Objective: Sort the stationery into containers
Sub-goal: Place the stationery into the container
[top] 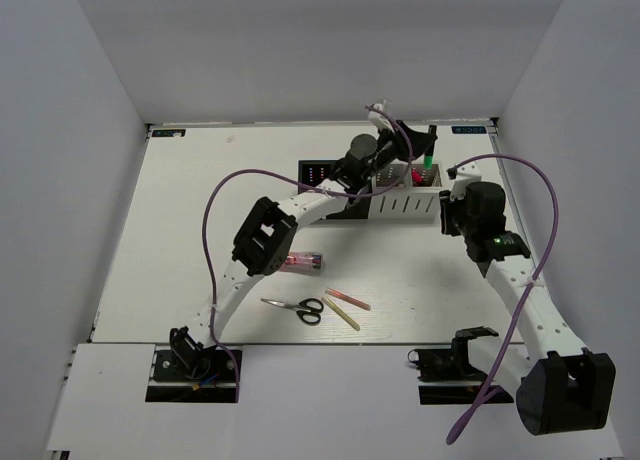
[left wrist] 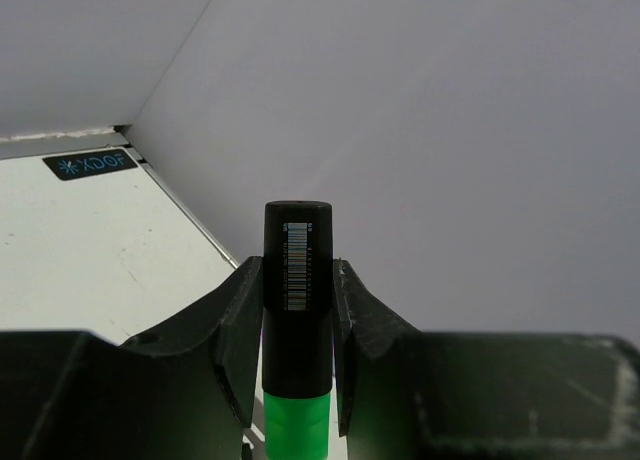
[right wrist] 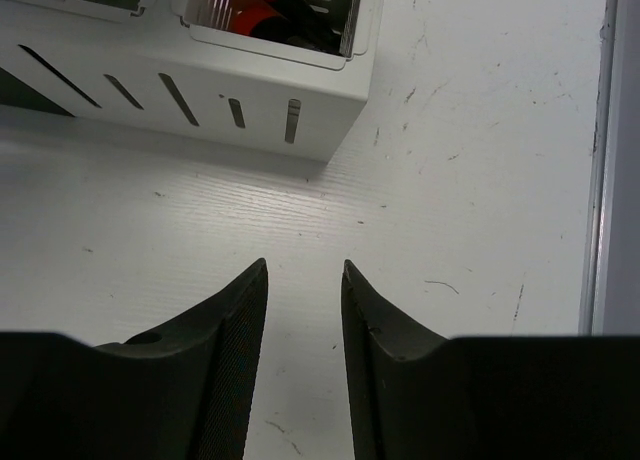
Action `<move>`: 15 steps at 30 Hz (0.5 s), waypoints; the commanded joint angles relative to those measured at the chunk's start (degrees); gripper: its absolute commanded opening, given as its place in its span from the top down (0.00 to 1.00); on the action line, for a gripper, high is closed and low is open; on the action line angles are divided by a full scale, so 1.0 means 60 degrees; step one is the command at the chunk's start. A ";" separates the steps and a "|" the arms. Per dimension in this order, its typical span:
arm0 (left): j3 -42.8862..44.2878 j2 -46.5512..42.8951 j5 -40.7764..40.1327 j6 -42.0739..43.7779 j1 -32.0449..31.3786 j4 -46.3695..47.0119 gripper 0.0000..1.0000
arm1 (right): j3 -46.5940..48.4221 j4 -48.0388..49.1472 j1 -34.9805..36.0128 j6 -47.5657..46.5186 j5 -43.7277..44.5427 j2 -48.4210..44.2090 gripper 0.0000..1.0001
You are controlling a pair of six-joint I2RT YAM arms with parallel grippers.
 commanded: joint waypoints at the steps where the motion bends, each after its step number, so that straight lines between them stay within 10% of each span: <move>1: 0.0665 0.0026 -0.0517 0.0388 -0.0319 0.0067 1.00 | -0.0031 0.0424 -0.0071 0.0149 0.0028 -0.0281 0.61; 15: 0.0606 0.0378 -0.1192 0.0828 -0.0481 -0.0388 0.99 | -0.0045 0.0439 -0.0174 0.0091 0.0204 -0.0486 0.60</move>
